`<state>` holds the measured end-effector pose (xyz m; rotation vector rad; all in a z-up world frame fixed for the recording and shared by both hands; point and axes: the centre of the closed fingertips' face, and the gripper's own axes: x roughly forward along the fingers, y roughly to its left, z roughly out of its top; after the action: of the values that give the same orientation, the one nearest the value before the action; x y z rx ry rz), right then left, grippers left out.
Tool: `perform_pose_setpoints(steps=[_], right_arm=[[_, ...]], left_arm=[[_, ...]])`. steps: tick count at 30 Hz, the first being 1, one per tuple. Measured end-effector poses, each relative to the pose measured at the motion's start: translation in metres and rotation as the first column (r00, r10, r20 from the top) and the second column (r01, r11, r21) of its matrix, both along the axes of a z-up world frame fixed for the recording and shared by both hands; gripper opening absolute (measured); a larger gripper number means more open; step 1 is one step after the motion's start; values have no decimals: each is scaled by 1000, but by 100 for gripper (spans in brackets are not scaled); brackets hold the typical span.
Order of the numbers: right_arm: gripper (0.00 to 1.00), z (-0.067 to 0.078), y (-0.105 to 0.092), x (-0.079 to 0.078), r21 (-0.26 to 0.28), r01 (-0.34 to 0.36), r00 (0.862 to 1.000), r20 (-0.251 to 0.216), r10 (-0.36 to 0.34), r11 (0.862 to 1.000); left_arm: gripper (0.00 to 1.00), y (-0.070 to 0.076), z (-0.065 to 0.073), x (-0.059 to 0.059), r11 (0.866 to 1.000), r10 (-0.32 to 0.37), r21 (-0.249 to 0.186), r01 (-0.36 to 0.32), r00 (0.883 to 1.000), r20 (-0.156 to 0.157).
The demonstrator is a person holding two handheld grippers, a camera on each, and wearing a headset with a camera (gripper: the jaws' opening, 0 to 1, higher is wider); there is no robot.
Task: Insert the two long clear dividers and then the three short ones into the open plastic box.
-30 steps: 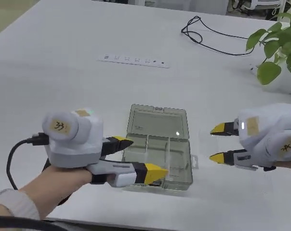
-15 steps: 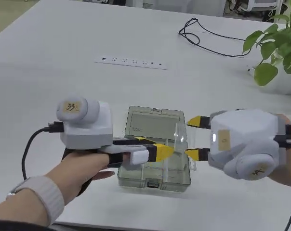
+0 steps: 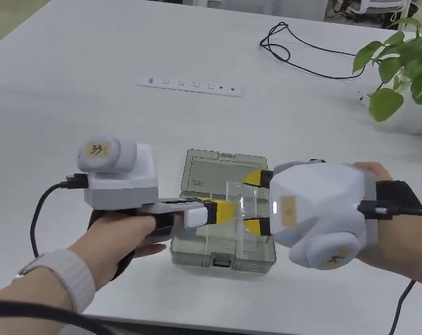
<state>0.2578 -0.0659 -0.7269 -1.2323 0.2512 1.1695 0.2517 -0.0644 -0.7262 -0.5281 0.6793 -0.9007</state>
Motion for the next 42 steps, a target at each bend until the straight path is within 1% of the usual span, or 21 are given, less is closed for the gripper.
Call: perform_pose_setpoints(steps=[3,7,12,13,15,19,22,24,25,26,28,30,31,32,35,36,37,38,40,41,42], right_arm=[[32,-1,2,-1,-8,-4,1000,4,4,1000],[32,-1,2,-3,-8,-11,1000,4,11,1000],[34,1,4,-4,5,-36,999,4,36,999],[40,3,6,-6,24,-49,999,-10,50,998],[52,8,9,-9,90,-22,995,-93,31,996],[41,28,6,-6,153,20,974,-225,15,988],[42,39,1,-5,168,40,945,-327,18,985],[38,47,-1,-6,178,37,923,-383,34,983],[35,50,-2,-9,176,40,899,-437,42,984],[32,52,-2,-11,179,44,884,-465,46,983],[29,51,-4,-11,166,41,854,-518,52,985],[29,48,-7,-14,139,42,819,-572,46,989],[27,47,-7,-16,129,29,802,-595,54,991],[24,46,-6,-19,124,20,790,-610,60,992],[19,42,-5,-30,94,4,741,-669,60,996],[18,40,-4,-30,85,-8,735,-675,63,996],[17,37,-4,-32,71,-20,730,-681,63,997],[16,36,-4,-38,57,-40,718,-693,68,998],[15,34,-3,-42,40,-54,710,-701,66,998],[13,33,-3,-43,32,-59,710,-701,65,998],[12,32,-3,-46,21,-77,709,-702,69,997]], left_arm=[[0,-1,1,-3,1000,-6,-12,6,1000,-6],[0,0,1,-5,999,-1,-35,-1,999,-37],[0,1,2,-7,999,-1,-43,0,999,-33],[0,1,4,-7,999,-9,-45,8,1000,-19],[0,2,6,-8,999,-22,-36,22,1000,3],[0,2,9,-16,994,-106,4,106,991,84],[0,2,10,-22,985,-171,45,167,974,146],[0,2,11,-26,979,-203,62,194,962,185],[0,2,12,-29,973,-231,77,219,948,218],[0,2,11,-31,965,-260,104,241,933,249],[0,2,8,-37,951,-306,141,277,913,270],[0,2,7,-38,946,-317,159,281,903,291],[0,1,7,-40,940,-336,163,299,893,299],[0,1,8,-40,940,-337,161,301,890,308],[0,0,10,-42,931,-362,184,315,862,354],[0,0,10,-43,930,-365,187,317,857,364],[0,-1,11,-44,925,-376,199,323,845,381],[0,-1,11,-44,925,-378,200,324,842,385],[0,-1,13,-45,920,-389,212,329,827,407],[0,-1,13,-45,916,-398,224,332,813,424],[0,0,13,-45,914,-404,230,335,807,431]])
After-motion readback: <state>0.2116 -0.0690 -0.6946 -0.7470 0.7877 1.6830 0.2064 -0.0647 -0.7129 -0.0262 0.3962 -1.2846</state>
